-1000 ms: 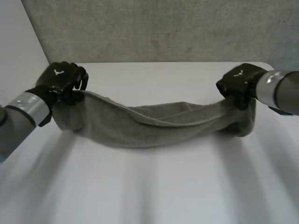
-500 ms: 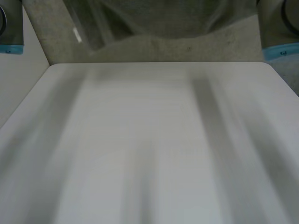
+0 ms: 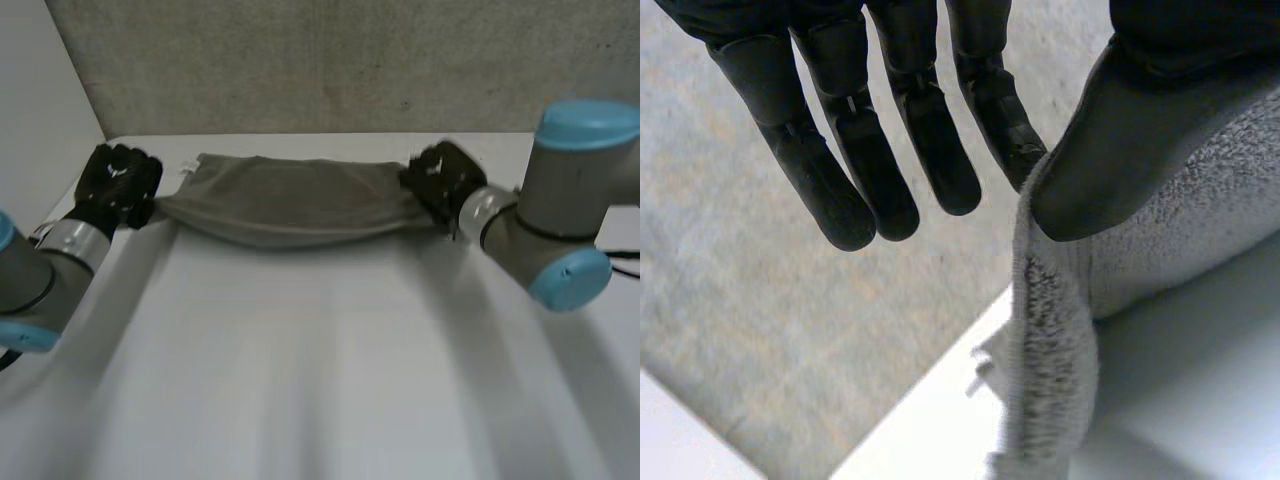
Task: Fold the towel.
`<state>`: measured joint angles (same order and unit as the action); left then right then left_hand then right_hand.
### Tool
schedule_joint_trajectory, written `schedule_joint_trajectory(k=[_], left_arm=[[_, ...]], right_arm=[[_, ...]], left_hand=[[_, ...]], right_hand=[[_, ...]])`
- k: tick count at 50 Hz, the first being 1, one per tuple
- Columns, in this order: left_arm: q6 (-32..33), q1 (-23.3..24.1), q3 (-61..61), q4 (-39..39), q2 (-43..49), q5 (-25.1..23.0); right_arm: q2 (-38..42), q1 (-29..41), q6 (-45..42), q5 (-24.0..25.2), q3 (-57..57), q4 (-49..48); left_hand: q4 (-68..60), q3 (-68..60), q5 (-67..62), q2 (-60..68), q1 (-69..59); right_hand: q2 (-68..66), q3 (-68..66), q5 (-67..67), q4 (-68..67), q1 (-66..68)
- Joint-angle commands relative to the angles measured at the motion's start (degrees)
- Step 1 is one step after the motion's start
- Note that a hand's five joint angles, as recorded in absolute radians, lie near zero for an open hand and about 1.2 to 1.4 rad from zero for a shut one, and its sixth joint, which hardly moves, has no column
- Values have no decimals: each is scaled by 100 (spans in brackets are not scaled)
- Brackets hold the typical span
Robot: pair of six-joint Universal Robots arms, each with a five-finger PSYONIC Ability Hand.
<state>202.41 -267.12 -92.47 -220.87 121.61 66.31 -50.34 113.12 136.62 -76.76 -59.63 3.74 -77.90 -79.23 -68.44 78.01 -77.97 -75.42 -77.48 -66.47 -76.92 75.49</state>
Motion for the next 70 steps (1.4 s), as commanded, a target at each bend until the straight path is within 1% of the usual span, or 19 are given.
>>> schedule_joint_trajectory(k=[1,9,14,17,20,22,28,30,37,41,42,44,47,52,58,60,66,68,70], left_arm=[[-26,-200,-561,44,-498,-22],[-272,-200,-1185,71,-1509,-470],[-929,-261,-1553,80,-2604,-505],[-1133,-341,-1633,80,-2906,-514],[-1502,-605,-1818,132,-3477,-558],[-1748,-841,-1967,281,-3871,-820],[-1863,-947,-2213,326,-3987,-1296],[-1828,-912,-2196,300,-3743,-1331],[-1793,-613,-1431,194,-2229,-1261],[-1600,-342,-398,334,-959,-902],[-1599,-341,-394,335,-955,-901],[-1302,-218,314,623,-281,-673],[-1116,-165,713,818,38,-602],[-335,203,2309,1686,1214,-339],[-35,257,3245,2048,1910,-101],[27,266,3656,2171,2234,-13],[53,283,4053,2189,2543,92],[62,283,4228,2180,2666,224],[62,283,4307,2180,2710,277]], right_arm=[[-459,17,-197,-5,-796,47],[-1329,-18,-162,-58,-1525,109],[-2091,-45,-162,-41,-1736,862],[-2305,-36,-171,-5,-1745,1172],[-2639,-71,-188,153,-1692,1823],[-2822,-254,-232,371,-1622,2453],[-2814,-598,-223,786,-1402,2983],[-2465,-660,-232,1013,-1219,3036],[-1215,-607,-197,900,-189,3150],[-199,-590,-136,847,879,3316],[-195,-590,-135,847,883,3317],[434,-572,4,847,1591,3509],[745,-563,102,847,1955,3607],[1824,-397,444,838,3358,3616],[2503,-396,594,680,4223,3616],[2809,-396,594,400,4582,3616],[3013,-396,559,162,4847,3537],[3030,-396,550,83,4917,3327],[3030,-396,550,21,4926,3187]], left_hand=[[-210,-77,-156,199,-203],[-210,-77,-156,199,-203],[-210,-77,-156,199,-203],[-210,-77,-156,199,-203],[-210,-77,-156,199,-203],[-210,-77,-156,199,-203],[-210,-77,-156,199,-203],[-210,-77,-156,199,-203],[-210,-77,-156,199,-203],[-210,-77,-156,199,-203],[-210,-77,-156,199,-203],[-210,-77,-156,199,-203],[-210,-77,-156,199,-203],[-210,-77,-156,199,-203],[-210,-77,-156,199,-203],[-210,-77,-156,199,-203],[-210,-77,-156,199,-203],[-210,-77,-156,199,-203],[-210,-77,-156,199,-203]], right_hand=[[-458,-252,-353,-308,451],[-458,-252,-353,-308,451],[-458,-252,-353,-308,451],[-458,-252,-353,-308,451],[-458,-252,-353,-308,451],[-458,-252,-353,-308,451],[-458,-252,-353,-308,451],[-458,-252,-353,-308,451],[-458,-252,-353,-308,451],[-458,-252,-353,-308,451],[-458,-252,-353,-308,451],[-458,-252,-353,-308,451],[-458,-252,-353,-308,451],[-458,-252,-353,-308,451],[-458,-252,-353,-308,451],[-458,-252,-353,-308,451],[-458,-252,-353,-308,451],[994,1200,1099,1144,-1000],[1050,1256,1155,1200,-1056]])
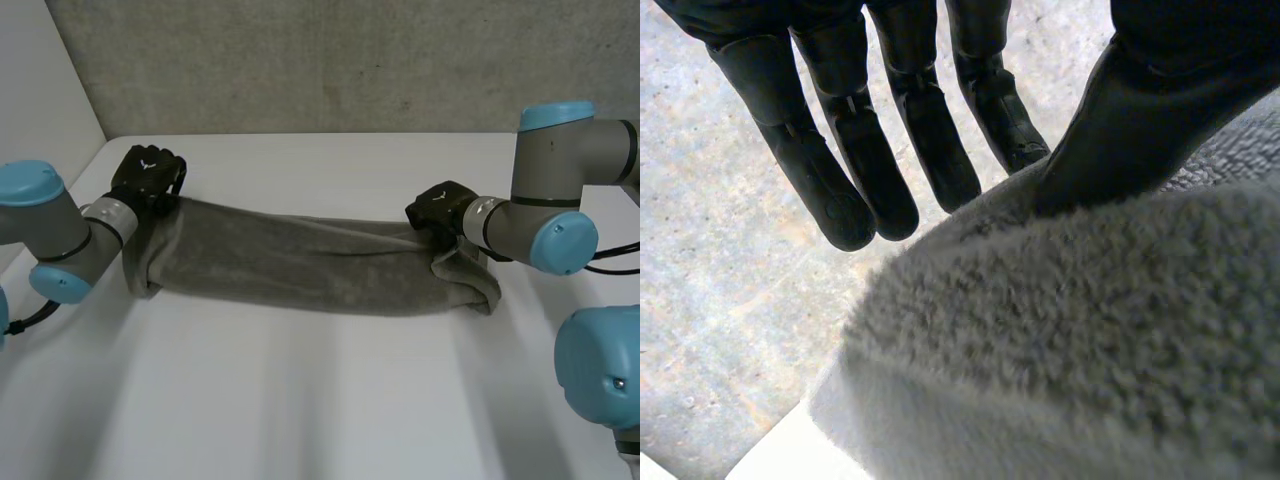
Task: Fold the towel.
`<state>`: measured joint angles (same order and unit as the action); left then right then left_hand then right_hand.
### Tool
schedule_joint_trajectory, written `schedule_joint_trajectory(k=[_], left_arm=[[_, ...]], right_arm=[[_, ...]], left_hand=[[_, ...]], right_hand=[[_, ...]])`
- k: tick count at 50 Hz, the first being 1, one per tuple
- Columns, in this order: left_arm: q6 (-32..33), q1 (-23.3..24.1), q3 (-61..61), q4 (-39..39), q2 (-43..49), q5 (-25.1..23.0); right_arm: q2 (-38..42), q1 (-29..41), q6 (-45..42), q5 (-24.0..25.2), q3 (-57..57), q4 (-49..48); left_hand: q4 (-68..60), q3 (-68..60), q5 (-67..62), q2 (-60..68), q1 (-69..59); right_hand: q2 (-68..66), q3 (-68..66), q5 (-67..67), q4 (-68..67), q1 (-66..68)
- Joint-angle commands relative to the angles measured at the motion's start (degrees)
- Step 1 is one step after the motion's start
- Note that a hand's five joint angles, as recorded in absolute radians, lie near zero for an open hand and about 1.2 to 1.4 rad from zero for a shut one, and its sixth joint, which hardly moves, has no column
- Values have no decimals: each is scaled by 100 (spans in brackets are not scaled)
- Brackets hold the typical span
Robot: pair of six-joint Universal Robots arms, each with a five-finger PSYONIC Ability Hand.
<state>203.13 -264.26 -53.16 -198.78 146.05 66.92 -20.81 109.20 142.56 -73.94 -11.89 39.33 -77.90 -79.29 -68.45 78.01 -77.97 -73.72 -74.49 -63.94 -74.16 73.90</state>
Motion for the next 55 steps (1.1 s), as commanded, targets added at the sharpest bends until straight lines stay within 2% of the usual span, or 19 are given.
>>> schedule_joint_trajectory(k=[1,2,3,4,6,8,10,12,13,14,17,24,26,30,35,40,42,49,55], left_arm=[[-10,-3,376,-29,266,216],[-10,-3,455,-29,301,242],[-10,-3,516,-29,318,251],[-10,-3,517,-29,319,251],[-19,67,543,-29,327,243],[-19,120,535,-29,319,243],[-19,173,526,-38,319,243],[-19,252,491,-29,284,260],[-19,252,490,-29,283,260],[-19,278,473,-20,266,260],[-28,305,473,-12,222,278],[-36,296,464,15,46,410],[-36,270,447,102,-15,427],[-45,226,350,208,-94,427],[-45,208,69,243,-261,427],[-45,217,-370,226,-516,418],[-45,226,-449,217,-569,418],[-80,226,-749,226,-842,410],[-98,208,-1039,252,-1132,410]], right_arm=[[60,-4,-53,-322,161,-522],[60,-4,-53,-323,161,-523],[43,-4,-53,-384,161,-645],[42,-4,-53,-384,161,-646],[34,-4,-61,-507,161,-856],[34,-4,-79,-559,161,-935],[34,-13,-105,-578,161,-989],[25,-22,-271,-595,161,-980],[25,-22,-272,-595,161,-980],[16,-31,-403,-595,161,-972],[-54,-57,-736,-586,178,-963],[-283,-233,-1643,-384,143,-1059],[-283,-417,-2290,-105,91,-1173],[-274,-541,-2707,257,56,-1279],[-292,-567,-2382,512,-41,-1261],[-414,-505,-812,749,-199,-1218],[-415,-471,-530,802,-199,-1218],[-503,-435,-158,776,-164,-1182],[-599,-453,-123,363,-138,-954]], left_hand=[[-210,-71,-155,199,-203],[-210,-71,-155,199,-203],[-210,-71,-155,199,-203],[-210,-71,-155,199,-203],[-210,-71,-155,199,-203],[-210,-71,-155,199,-203],[-210,-71,-155,199,-203],[1676,1815,1731,-1686,1683],[1689,1827,1744,-1699,1695],[2572,2710,2626,-2582,2578],[3520,3658,3574,-3530,3526],[3607,3745,3661,-3617,3613],[3607,3745,3661,-3617,3613],[3607,3745,3661,-3617,3613],[3607,3745,3661,-3617,3613],[3607,3745,3661,-3617,3613],[3607,3745,3661,-3617,3613],[3590,3728,3644,-3600,3596],[3590,3728,3644,-3600,3596]], right_hand=[[1113,1190,1135,1157,-1131],[1115,1192,1138,1159,-1134],[2214,2291,2237,2259,-2233],[2225,2302,2248,2270,-2244],[6025,6102,6048,6069,-6044],[6372,6449,6394,6416,-6390],[6372,6449,6394,6416,-6390],[6372,6449,6394,6416,-6390],[6372,6449,6394,6416,-6390],[6372,6449,6394,6416,-6390],[6372,6449,6394,6416,-6390],[6372,6449,6394,6416,-6390],[6372,6449,6394,6416,-6390],[6372,6449,6394,6416,-6390],[6372,6449,6394,6416,-6390],[6372,6449,6394,6416,-6390],[6372,6449,6394,6416,-6390],[6372,6449,6394,6416,-6390],[6372,6449,6394,6416,-6390]])
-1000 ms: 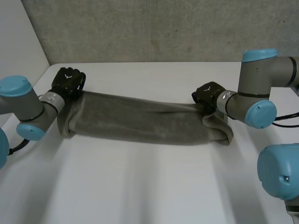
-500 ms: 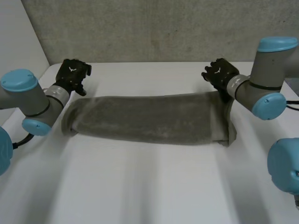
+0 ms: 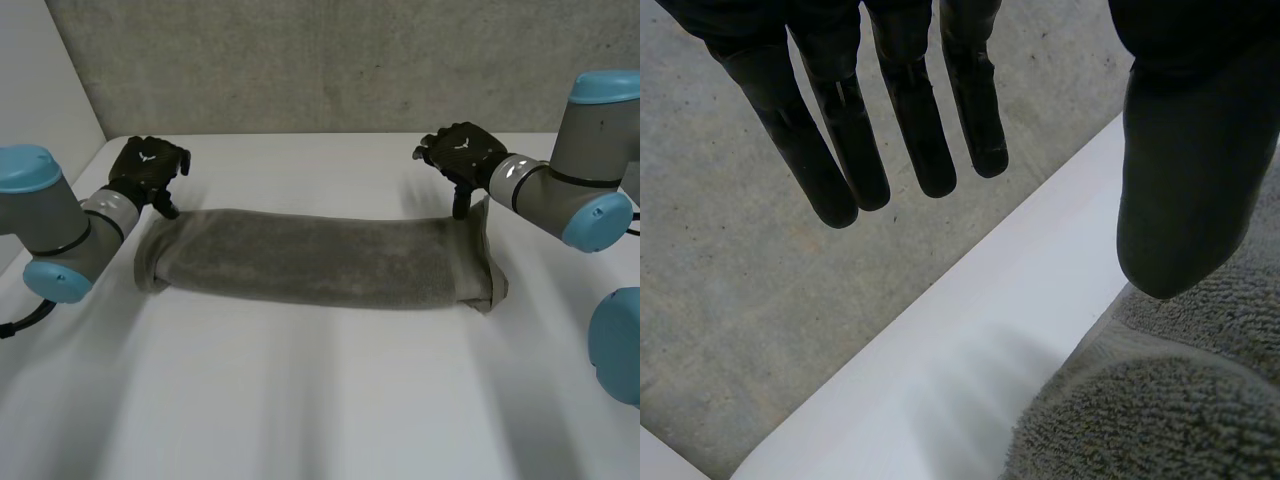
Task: Fold the towel.
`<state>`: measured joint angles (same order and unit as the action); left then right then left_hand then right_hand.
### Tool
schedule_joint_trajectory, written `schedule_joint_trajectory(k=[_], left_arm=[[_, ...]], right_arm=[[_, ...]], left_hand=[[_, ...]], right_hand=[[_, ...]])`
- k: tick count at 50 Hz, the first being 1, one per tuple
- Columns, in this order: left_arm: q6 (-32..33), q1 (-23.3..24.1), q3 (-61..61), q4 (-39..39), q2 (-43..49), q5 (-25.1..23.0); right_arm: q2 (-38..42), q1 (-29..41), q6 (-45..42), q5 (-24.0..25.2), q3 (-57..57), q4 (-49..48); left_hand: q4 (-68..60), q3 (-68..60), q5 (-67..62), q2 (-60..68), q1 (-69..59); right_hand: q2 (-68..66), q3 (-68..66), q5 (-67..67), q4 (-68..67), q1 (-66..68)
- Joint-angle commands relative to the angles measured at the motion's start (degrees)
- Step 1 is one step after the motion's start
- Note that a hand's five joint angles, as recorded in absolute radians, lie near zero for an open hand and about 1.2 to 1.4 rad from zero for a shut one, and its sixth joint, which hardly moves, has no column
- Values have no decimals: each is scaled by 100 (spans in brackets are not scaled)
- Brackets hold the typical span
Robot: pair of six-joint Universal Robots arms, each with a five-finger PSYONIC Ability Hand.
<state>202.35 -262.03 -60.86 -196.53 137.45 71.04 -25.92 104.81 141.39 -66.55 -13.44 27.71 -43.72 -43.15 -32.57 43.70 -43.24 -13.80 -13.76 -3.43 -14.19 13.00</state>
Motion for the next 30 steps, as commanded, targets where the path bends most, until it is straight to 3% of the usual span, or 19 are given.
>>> schedule_joint_trajectory(k=[1,5,10,16,21,26,30], left_arm=[[-20,-15,-382,36,-375,-3],[-20,-32,-682,44,-658,-11],[15,-181,-1637,44,-1394,-143],[42,-270,-2308,44,-1800,-460],[77,-454,-2765,9,-1923,-723],[77,-542,-2949,-26,-1827,-741],[77,-577,-2958,-35,-1765,-741]], right_arm=[[-115,-22,46,-542,8,392],[-221,-4,328,-702,-18,956],[-510,5,1494,-597,-289,1912],[-915,40,1752,-587,-1363,1931],[-1513,119,1849,-789,-2620,1158],[-2425,137,1849,-1622,-4505,-236],[-2814,145,1849,-1897,-5353,-1013]], left_hand=[[171,115,56,-169,124],[154,98,40,-152,107],[87,31,-27,-86,40],[70,14,-44,-68,23],[37,-20,-78,-35,-11],[87,31,-28,-85,39],[137,81,23,-136,90]], right_hand=[[380,376,343,419,-300],[380,376,343,419,-300],[380,376,343,419,-300],[-15,-20,-52,24,96],[-133,-137,-170,-94,213],[18,13,-19,57,62],[52,48,15,91,28]])
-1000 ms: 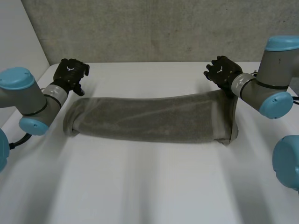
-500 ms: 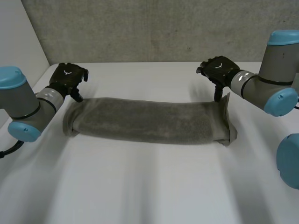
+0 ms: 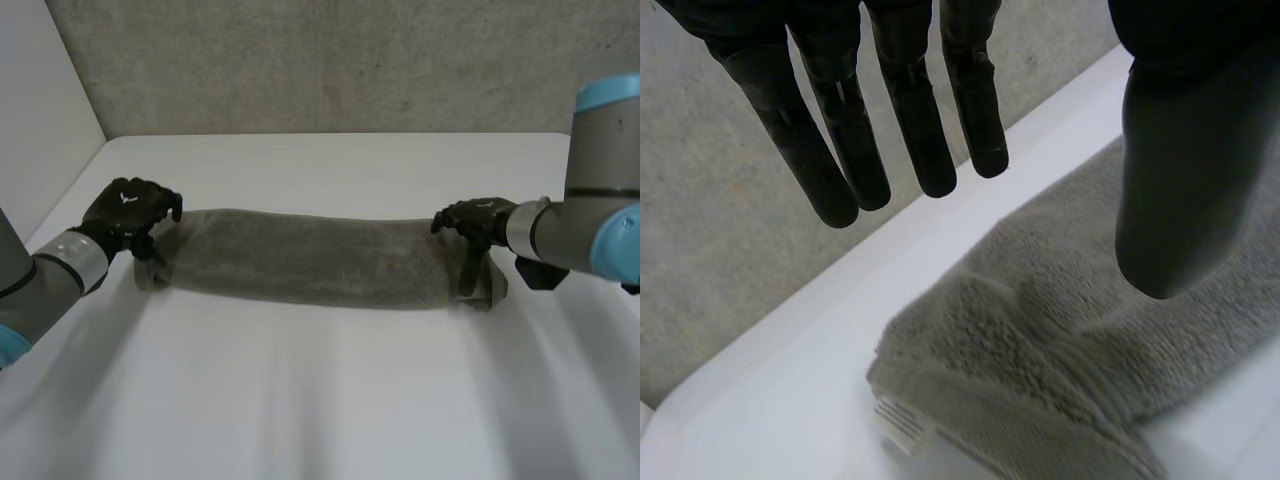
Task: Fold the towel.
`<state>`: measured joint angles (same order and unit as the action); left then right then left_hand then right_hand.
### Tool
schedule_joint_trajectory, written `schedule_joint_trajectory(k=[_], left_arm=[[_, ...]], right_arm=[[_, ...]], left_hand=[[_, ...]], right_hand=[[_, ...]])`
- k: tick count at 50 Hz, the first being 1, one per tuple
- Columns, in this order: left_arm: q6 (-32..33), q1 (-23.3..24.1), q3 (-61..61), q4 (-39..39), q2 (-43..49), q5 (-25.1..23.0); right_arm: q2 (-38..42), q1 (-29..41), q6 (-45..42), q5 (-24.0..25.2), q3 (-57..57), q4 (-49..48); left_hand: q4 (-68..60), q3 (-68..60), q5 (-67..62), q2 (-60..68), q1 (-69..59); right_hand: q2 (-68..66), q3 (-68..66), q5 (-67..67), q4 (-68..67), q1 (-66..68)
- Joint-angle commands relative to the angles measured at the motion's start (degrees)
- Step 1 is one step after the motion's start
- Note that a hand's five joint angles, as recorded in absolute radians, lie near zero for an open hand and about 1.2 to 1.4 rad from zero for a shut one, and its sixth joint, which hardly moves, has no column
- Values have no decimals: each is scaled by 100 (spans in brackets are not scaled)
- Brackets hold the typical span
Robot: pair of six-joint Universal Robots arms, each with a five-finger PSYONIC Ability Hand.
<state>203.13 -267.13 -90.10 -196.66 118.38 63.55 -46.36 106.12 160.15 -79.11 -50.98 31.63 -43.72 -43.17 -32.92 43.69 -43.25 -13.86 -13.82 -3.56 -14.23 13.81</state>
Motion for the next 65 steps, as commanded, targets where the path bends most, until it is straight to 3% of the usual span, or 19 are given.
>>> schedule_joint_trajectory(k=[1,7,15,26,38,43,45,46,48,53,59,61,62,64,65], left_arm=[[-1,-67,-43,-30,202,26],[-1,-67,-8,-153,378,52],[25,-58,89,-442,694,87],[798,-58,282,-566,1125,192],[878,-58,238,-575,1143,501],[869,-49,230,-575,1143,509],[878,-58,221,-566,1143,509],[878,-58,221,-566,1143,509],[878,-58,212,-575,1134,518],[869,-50,195,-557,1134,518],[869,-49,168,-549,1099,518],[843,-32,168,-522,1038,527],[843,-32,168,-522,1038,527],[799,-23,133,-496,898,527],[799,-23,133,-496,897,527]], right_arm=[[-917,6,-19,-693,-1974,-1736],[-1182,5,-1,-755,-2969,-2573],[-1086,-56,-1,-790,-3339,-3223],[-936,-65,-19,-798,-3393,-3540],[-901,-38,-168,-825,-3481,-3804],[-716,-74,-405,-860,-3472,-3866],[-725,-82,-510,-869,-3472,-3866],[-725,-82,-511,-869,-3472,-3866],[-751,-91,-563,-912,-3419,-3875],[-839,-257,-844,-1175,-3401,-3980],[-989,-329,-1328,-1291,-3463,-4051],[-962,-294,-1381,-1264,-3480,-4060],[-962,-293,-1381,-1264,-3481,-4060],[-953,-258,-1337,-1282,-3489,-4060],[-953,-258,-1337,-1282,-3489,-4060]], left_hand=[[155,99,75,-152,107],[222,167,142,-219,175],[222,167,142,-219,175],[205,150,125,-202,158],[138,83,58,-135,91],[87,32,8,-85,40],[-297,-352,-376,299,-344],[-299,-355,-379,302,-347],[-2190,-2245,-2270,2193,-2237],[-3559,-3615,-3639,3562,-3606],[-3596,-3652,-3676,3599,-3644],[-3596,-3652,-3676,3599,-3644],[-3596,-3652,-3676,3599,-3644],[-3580,-3635,-3660,3582,-3627],[-3580,-3635,-3659,3582,-3627]], right_hand=[[208,203,178,245,-203],[142,138,113,180,-138],[-9,-13,-39,28,14],[-983,-987,-1012,-945,987],[-1456,-1460,-1485,-1418,1460],[-2465,-2470,-2495,-2428,2470],[-3938,-3942,-3968,-3901,3943],[-3946,-3950,-3975,-3908,3950],[-5252,-5256,-5282,-5214,5257],[-6047,-6051,-6077,-6009,6052],[-5510,-5514,-5540,-5473,5515],[-3554,-3558,-3583,-3516,3558],[-3542,-3546,-3572,-3505,3547],[-1165,-1169,-1195,-1128,1170],[-1154,-1158,-1183,-1116,1158]])
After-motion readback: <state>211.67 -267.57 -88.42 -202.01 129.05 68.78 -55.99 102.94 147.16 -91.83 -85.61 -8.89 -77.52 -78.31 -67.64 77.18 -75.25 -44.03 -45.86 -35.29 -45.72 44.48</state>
